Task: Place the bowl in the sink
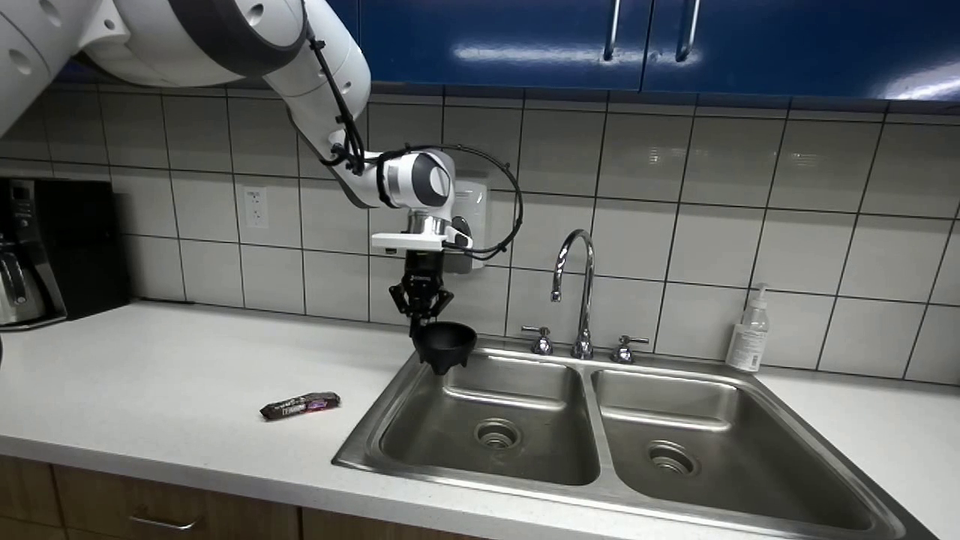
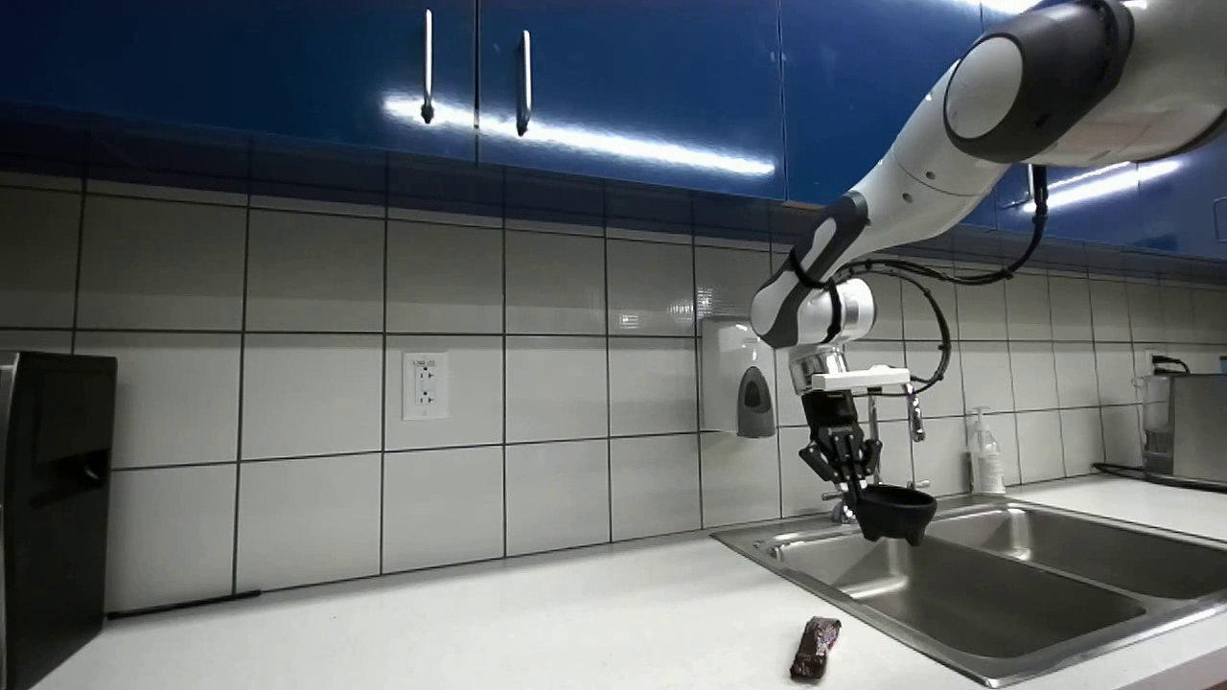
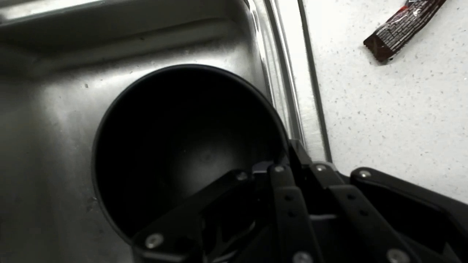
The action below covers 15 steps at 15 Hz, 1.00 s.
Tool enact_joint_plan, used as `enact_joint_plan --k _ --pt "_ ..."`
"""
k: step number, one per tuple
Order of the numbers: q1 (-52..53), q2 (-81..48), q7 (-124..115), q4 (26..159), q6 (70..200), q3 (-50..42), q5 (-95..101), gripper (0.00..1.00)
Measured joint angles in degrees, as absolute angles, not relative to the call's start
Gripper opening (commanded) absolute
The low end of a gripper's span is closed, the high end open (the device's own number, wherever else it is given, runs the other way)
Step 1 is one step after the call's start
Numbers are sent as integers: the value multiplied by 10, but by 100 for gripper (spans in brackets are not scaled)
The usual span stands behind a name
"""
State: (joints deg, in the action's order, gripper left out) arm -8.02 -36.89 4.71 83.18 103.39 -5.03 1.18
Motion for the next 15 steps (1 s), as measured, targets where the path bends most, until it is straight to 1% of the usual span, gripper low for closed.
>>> enact_joint_plan --k 6,15 --pt "-105 -377 40 843 1034 -66 11 2" --pt "-119 -430 3 843 1037 -76 2 2"
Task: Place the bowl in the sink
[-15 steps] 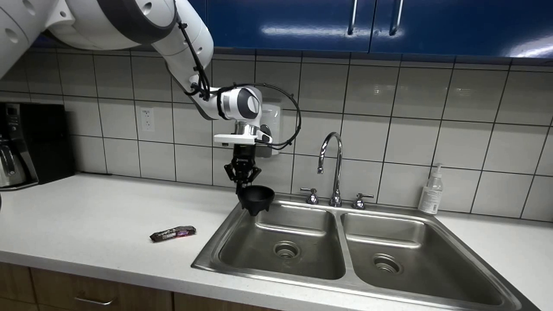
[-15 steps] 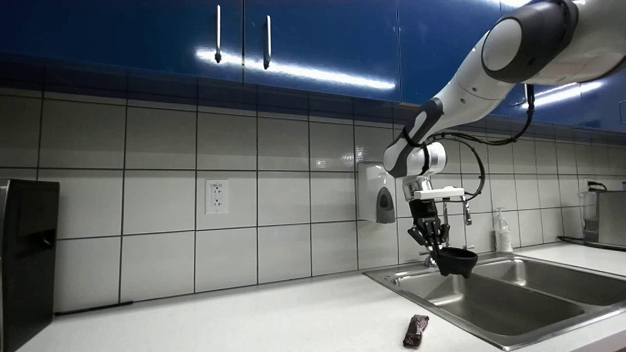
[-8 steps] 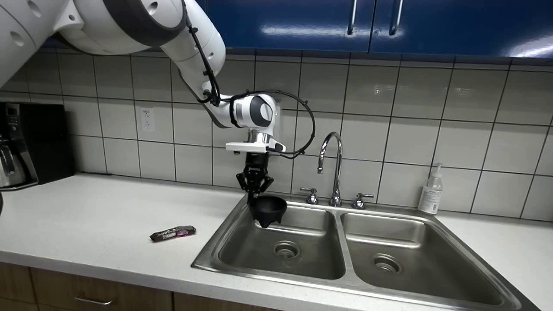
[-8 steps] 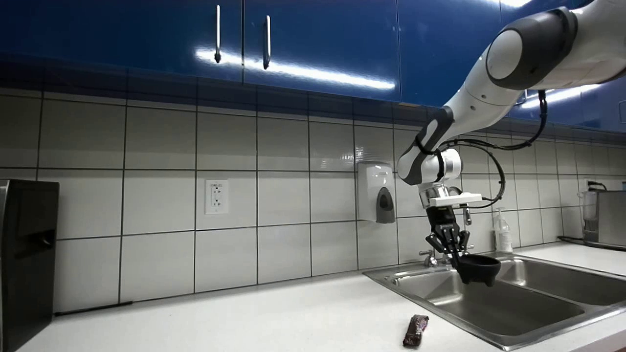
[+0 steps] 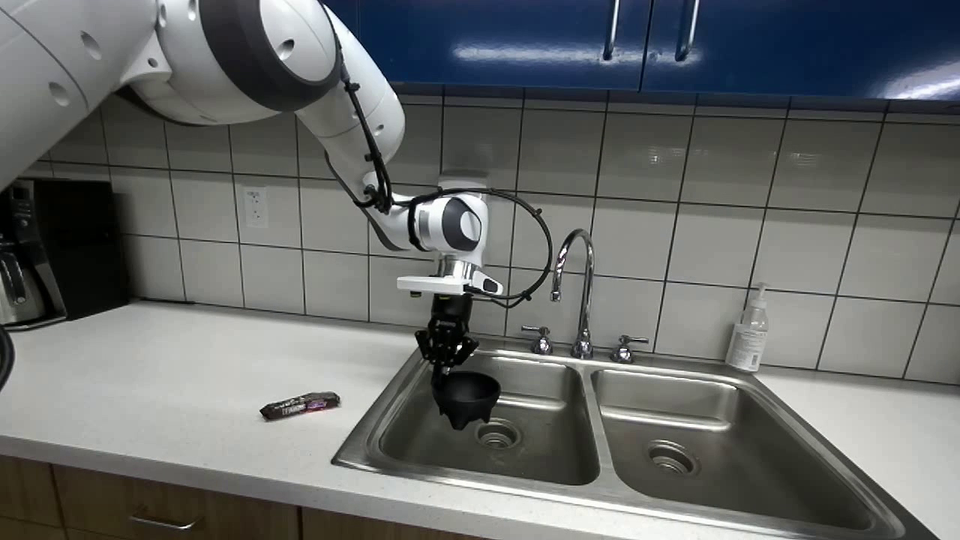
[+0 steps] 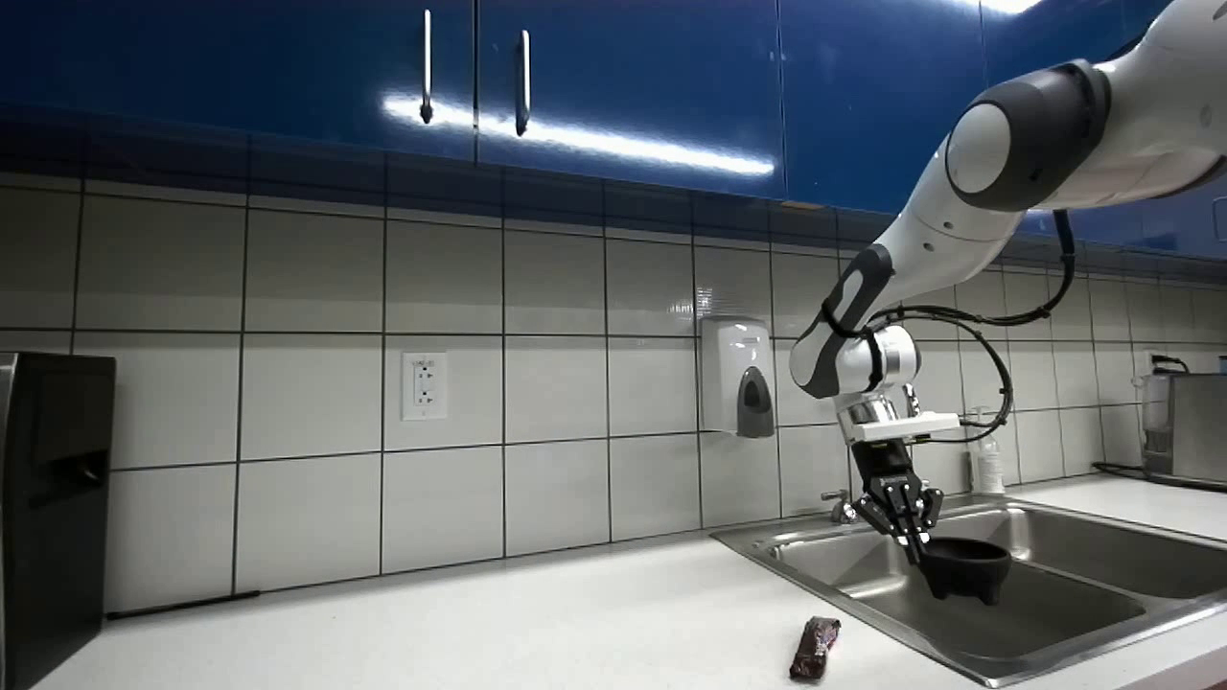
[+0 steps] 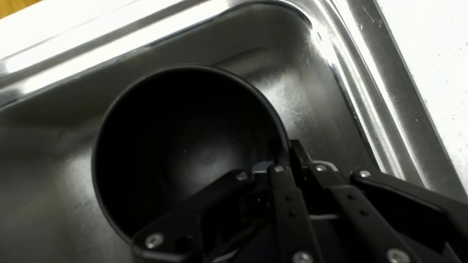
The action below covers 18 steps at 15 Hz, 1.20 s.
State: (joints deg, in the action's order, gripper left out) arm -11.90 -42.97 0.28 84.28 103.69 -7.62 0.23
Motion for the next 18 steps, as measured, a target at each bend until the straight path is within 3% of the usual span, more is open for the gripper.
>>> enact_joint_plan --k 18 --pt "-153 -577 -96 711 1037 -84 -78 2"
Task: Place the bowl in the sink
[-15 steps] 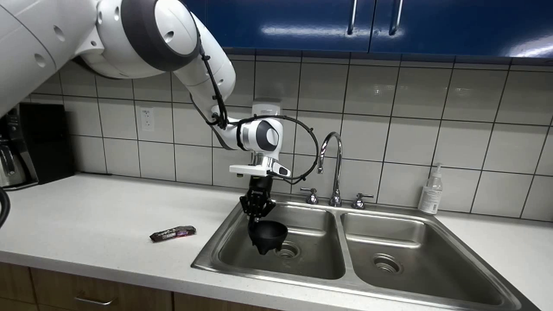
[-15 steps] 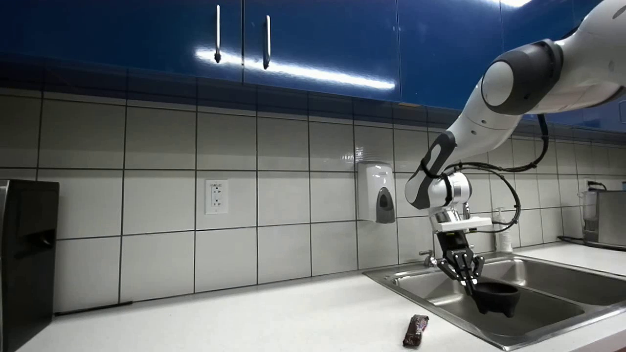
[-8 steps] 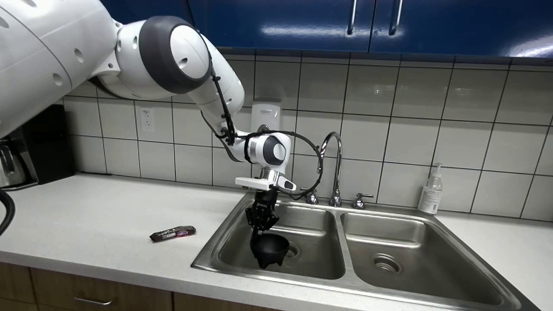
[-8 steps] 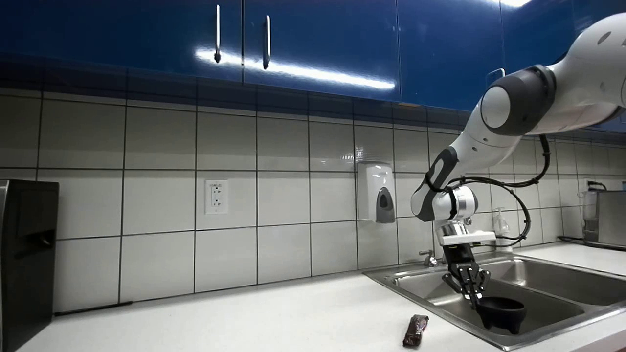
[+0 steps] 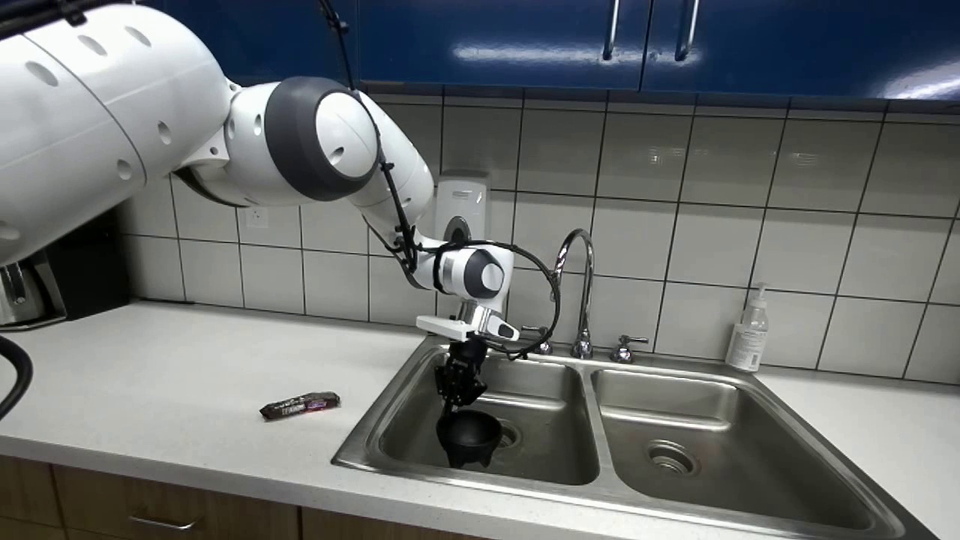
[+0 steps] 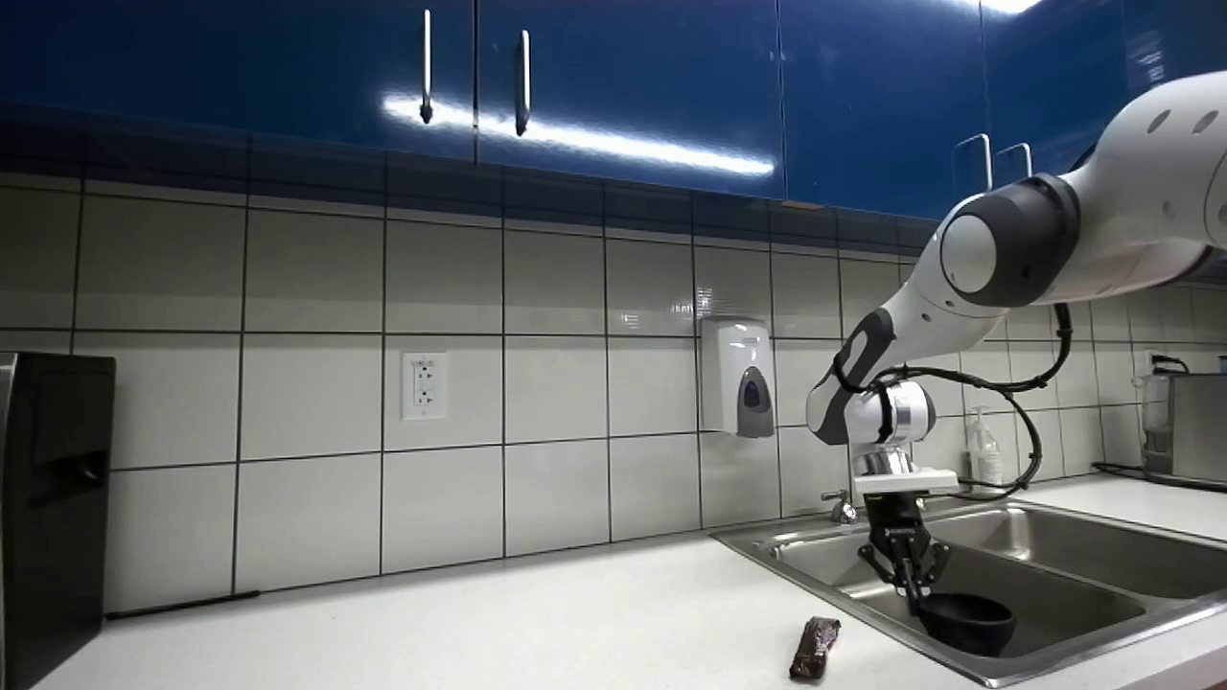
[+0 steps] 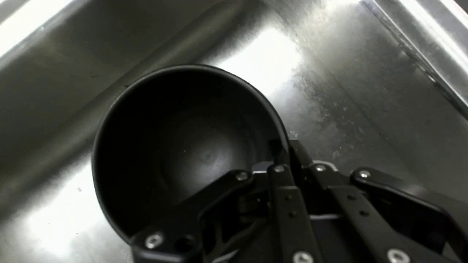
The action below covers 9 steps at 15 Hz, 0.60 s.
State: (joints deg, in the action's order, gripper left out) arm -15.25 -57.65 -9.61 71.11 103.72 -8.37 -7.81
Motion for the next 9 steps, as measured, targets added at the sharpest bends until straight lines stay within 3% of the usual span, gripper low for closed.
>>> enact_joint_plan --k 9 --pt "-154 -643 -170 629 1052 -84 -79 2"
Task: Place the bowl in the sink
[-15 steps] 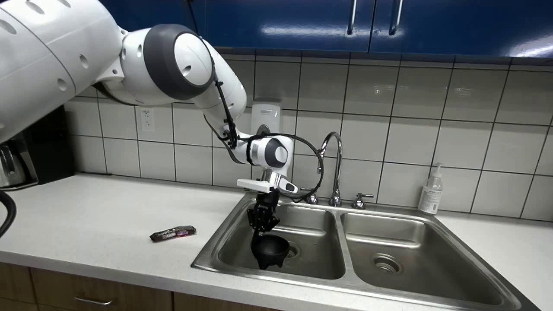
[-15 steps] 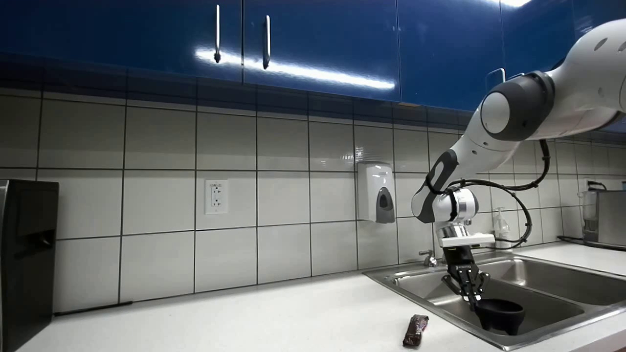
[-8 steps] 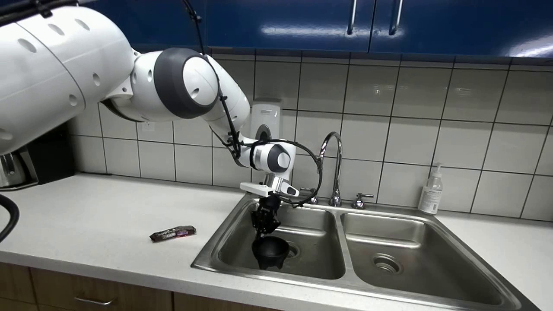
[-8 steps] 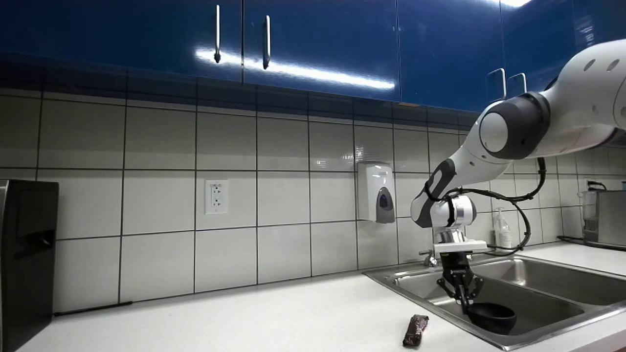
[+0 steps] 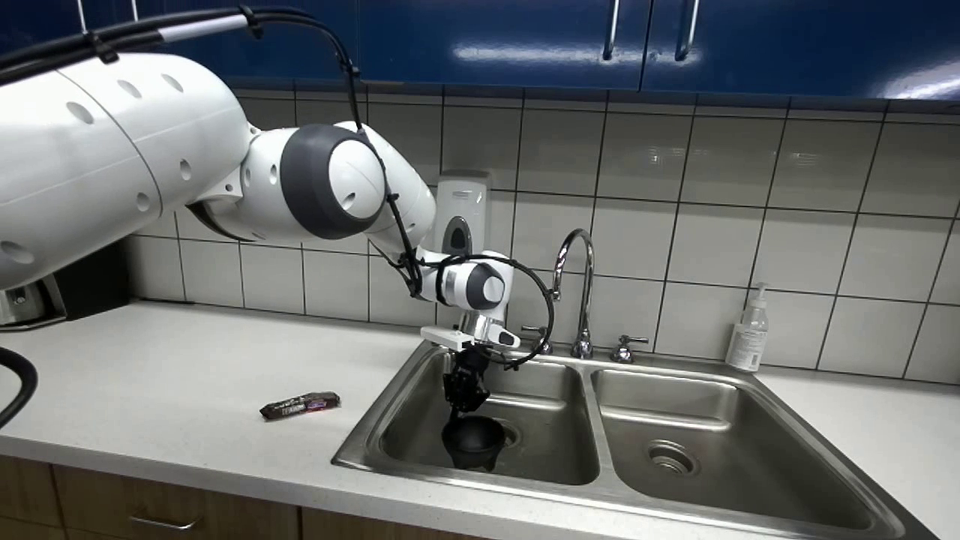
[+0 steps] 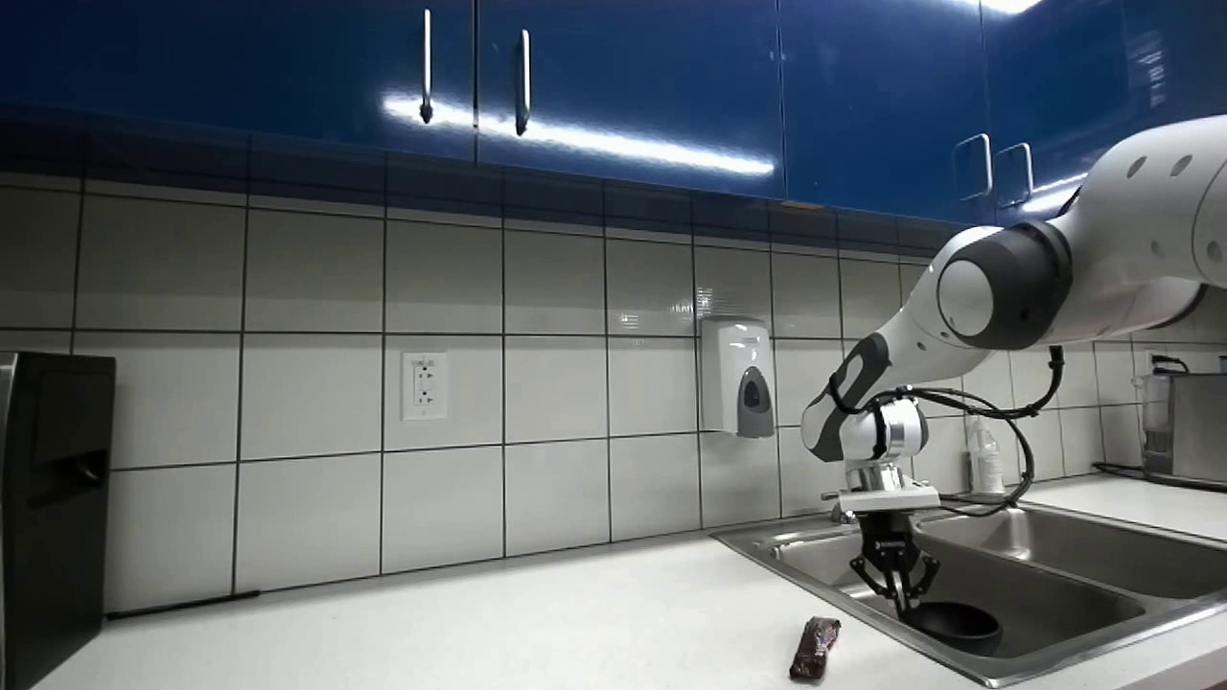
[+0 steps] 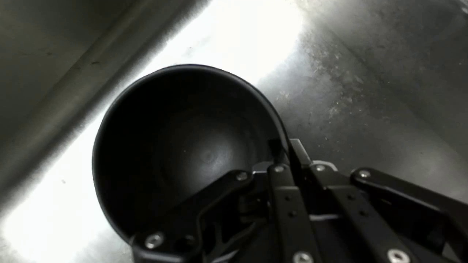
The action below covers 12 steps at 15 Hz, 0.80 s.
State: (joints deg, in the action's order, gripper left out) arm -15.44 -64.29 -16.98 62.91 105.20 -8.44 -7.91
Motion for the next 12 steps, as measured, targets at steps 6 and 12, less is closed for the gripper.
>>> enact_joint_plan --k 6,12 --pt "-164 -688 -212 581 1051 -87 -85 2" --pt "-172 -704 -242 549 1038 -87 -97 33"
